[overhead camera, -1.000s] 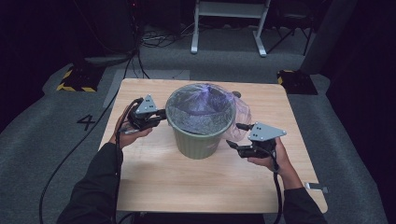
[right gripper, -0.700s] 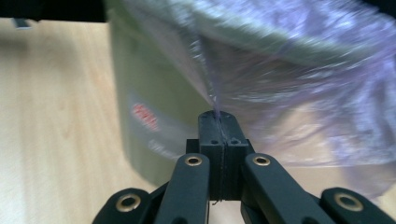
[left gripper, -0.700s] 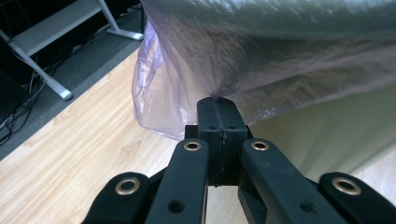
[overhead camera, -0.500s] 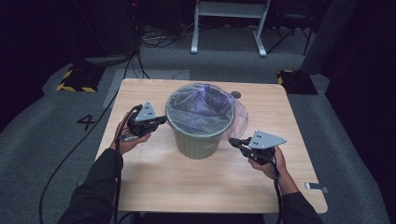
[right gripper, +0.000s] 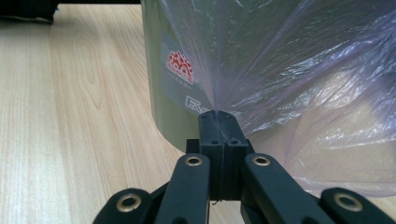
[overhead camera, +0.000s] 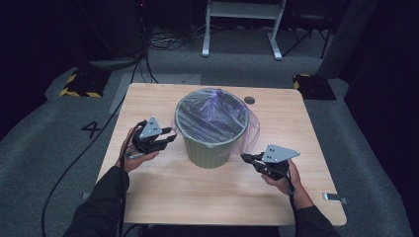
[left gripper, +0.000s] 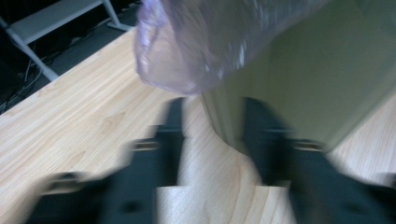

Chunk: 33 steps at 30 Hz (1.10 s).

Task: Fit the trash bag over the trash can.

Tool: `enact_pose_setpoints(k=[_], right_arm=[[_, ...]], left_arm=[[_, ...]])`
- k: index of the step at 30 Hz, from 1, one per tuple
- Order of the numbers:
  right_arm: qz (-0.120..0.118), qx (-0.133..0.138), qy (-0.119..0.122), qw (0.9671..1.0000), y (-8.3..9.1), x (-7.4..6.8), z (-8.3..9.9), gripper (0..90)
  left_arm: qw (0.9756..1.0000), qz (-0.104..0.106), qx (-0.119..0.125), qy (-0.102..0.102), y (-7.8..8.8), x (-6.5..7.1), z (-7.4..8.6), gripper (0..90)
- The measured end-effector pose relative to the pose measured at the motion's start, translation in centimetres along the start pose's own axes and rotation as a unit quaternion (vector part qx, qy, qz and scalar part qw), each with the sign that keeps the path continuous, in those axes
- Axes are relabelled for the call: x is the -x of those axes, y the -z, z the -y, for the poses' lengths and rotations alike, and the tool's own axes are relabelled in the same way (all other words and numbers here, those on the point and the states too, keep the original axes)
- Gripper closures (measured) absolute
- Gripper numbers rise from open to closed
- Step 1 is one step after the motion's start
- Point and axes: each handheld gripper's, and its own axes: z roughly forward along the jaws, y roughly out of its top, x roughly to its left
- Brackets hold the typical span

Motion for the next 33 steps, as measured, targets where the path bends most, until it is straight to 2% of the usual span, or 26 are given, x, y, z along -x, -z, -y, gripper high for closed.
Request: enact_pose_setpoints(k=[2,4,6,9,11,13,14,16,19,21,24,25,29,33], right_arm=[[0.003,-0.001,0.004,1.0000,0.0,-0.2,-0.1,90.0],[0.007,-0.001,0.007,1.0000,0.0,-0.3,-0.3,90.0],[0.014,0.000,0.009,0.9999,0.1,-0.4,-0.4,90.0],[0.021,0.003,0.009,0.9997,0.2,-0.4,-0.6,90.0],[0.026,0.004,0.012,0.9996,0.2,-0.4,-0.8,89.8],[0.027,0.004,0.014,0.9995,0.2,-0.4,-0.9,89.2],[0.028,0.004,0.014,0.9995,0.2,-0.4,-0.9,89.1],[0.027,0.005,0.011,0.9995,0.1,-0.3,-0.8,88.7],[0.029,0.005,0.013,0.9995,0.2,-0.4,-0.9,88.4],[0.029,0.007,0.014,0.9994,0.2,-0.4,-0.9,88.3],[0.028,0.008,0.013,0.9995,0.2,-0.5,-0.9,88.3],[0.029,0.006,0.014,0.9995,0.2,-0.5,-0.9,88.4],[0.026,0.004,0.015,0.9995,0.3,-0.6,-0.8,89.5],[0.014,0.004,0.011,0.9998,0.3,-0.7,-0.5,90.0]], left_arm=[[0.9999,-0.010,0.002,0.000,0.2,0.1,-0.2,34.7],[0.9992,-0.040,-0.002,-0.010,0.3,0.2,-0.6,22.5],[0.9993,-0.036,0.006,-0.007,0.4,0.0,-1.1,18.1],[0.9985,-0.053,0.005,-0.016,0.2,-0.1,-1.9,17.9],[0.9980,-0.061,0.005,-0.017,0.1,-0.3,-2.3,24.4],[0.9978,-0.065,0.013,-0.009,0.0,-0.5,-2.5,26.5],[0.9979,-0.062,0.016,-0.005,-0.1,-0.6,-2.6,30.3],[0.9984,-0.054,0.018,0.007,-0.3,-0.9,-2.6,31.5],[0.9986,-0.041,0.026,0.018,-0.4,-1.2,-2.5,47.5],[0.9983,-0.039,0.039,0.021,-0.4,-1.2,-2.5,68.3],[0.9980,-0.033,0.048,0.023,-0.3,-1.3,-2.3,89.8],[0.9984,-0.027,0.044,0.022,-0.2,-1.3,-2.3,90.0],[0.9995,-0.025,0.018,-0.001,-0.2,-0.8,-1.7,90.0],[0.9998,-0.016,0.014,-0.007,0.1,-0.2,-0.9,90.0]])
